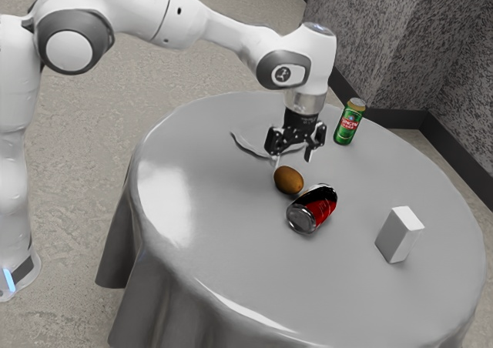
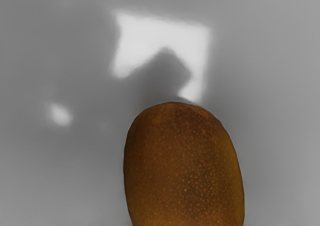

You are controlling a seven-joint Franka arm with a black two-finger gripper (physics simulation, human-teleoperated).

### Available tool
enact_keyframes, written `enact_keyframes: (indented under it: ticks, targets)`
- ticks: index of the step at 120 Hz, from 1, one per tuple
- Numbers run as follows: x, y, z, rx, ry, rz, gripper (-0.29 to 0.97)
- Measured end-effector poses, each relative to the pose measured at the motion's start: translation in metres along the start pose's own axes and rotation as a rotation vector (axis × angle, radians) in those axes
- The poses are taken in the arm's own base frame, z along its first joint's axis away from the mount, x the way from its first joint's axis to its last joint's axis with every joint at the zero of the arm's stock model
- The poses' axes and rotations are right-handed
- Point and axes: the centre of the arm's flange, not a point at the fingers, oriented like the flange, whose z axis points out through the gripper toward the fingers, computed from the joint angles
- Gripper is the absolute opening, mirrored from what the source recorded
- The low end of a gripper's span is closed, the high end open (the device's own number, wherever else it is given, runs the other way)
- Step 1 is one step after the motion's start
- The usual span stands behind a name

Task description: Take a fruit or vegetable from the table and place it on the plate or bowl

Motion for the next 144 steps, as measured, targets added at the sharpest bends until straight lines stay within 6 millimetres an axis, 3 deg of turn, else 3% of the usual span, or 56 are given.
enact_keyframes:
  ticks: [33, 79, 144]
  targets:
    - [0.005, 0.006, 0.015, 0.002, -0.003, -0.061, 0.68]
    - [0.008, 0.015, 0.051, 0.027, -0.006, -0.121, 0.68]
    - [0.007, 0.020, 0.075, 0.039, -0.008, -0.160, 0.67]
